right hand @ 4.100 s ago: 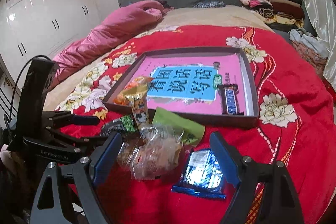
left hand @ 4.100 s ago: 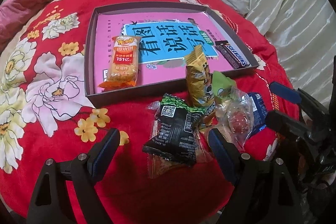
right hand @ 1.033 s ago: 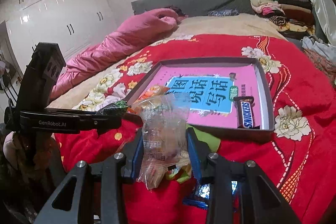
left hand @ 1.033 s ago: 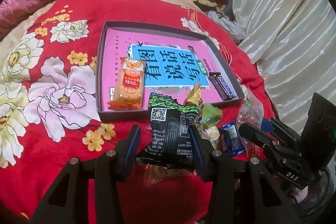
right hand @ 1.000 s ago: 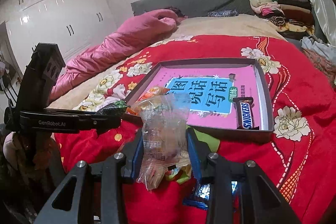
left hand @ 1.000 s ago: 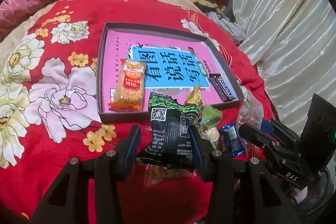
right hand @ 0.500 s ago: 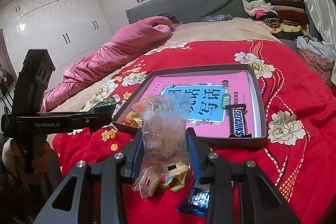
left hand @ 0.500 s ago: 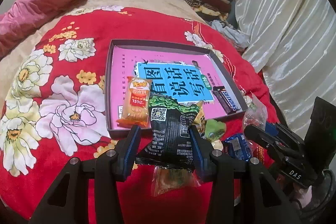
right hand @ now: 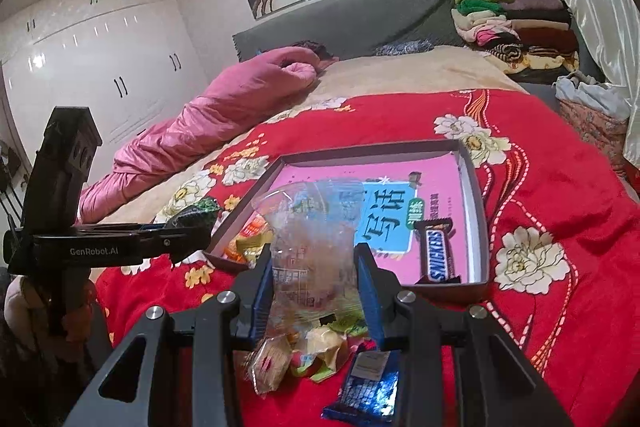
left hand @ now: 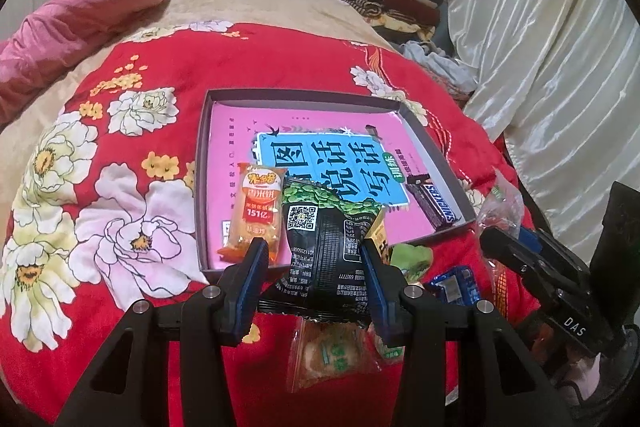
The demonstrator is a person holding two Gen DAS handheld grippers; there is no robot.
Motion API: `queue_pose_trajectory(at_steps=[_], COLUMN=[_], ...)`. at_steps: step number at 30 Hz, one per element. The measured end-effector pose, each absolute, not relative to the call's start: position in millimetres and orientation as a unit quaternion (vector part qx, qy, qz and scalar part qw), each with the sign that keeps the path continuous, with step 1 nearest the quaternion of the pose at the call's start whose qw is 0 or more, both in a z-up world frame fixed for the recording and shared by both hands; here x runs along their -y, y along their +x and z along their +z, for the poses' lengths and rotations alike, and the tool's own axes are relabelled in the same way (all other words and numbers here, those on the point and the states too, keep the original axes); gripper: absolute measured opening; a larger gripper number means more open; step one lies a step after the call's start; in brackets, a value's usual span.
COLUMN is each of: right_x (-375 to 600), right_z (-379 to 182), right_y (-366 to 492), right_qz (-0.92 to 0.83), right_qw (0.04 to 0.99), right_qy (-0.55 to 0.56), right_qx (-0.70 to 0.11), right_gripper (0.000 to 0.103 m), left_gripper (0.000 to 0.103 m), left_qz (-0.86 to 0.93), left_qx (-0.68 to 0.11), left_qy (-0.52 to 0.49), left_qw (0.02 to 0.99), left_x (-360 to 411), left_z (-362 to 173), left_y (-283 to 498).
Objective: Organize snacks
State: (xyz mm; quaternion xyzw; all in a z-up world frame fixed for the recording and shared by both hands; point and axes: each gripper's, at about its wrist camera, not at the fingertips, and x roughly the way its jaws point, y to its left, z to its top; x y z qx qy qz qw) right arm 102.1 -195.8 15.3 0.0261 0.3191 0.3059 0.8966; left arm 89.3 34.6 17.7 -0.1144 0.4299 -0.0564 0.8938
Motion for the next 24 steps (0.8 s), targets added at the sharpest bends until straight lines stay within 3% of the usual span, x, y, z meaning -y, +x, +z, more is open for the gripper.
queue_pose_trajectory(at_steps=[24], right_x=[210.9], right_z=[19.9], right_y=[115.3], right_qz=[0.271], right_qw=[0.913], right_qy=[0.041], right_qx=[-0.302], right_gripper=[0.039], left_gripper=[0.048], left_qz=[-0.035], left_qx=[-0.425], left_qy=[-0.119], left_qw=[0.897], left_x=[-40.4], left_z=[9.1], left_y=[120.6])
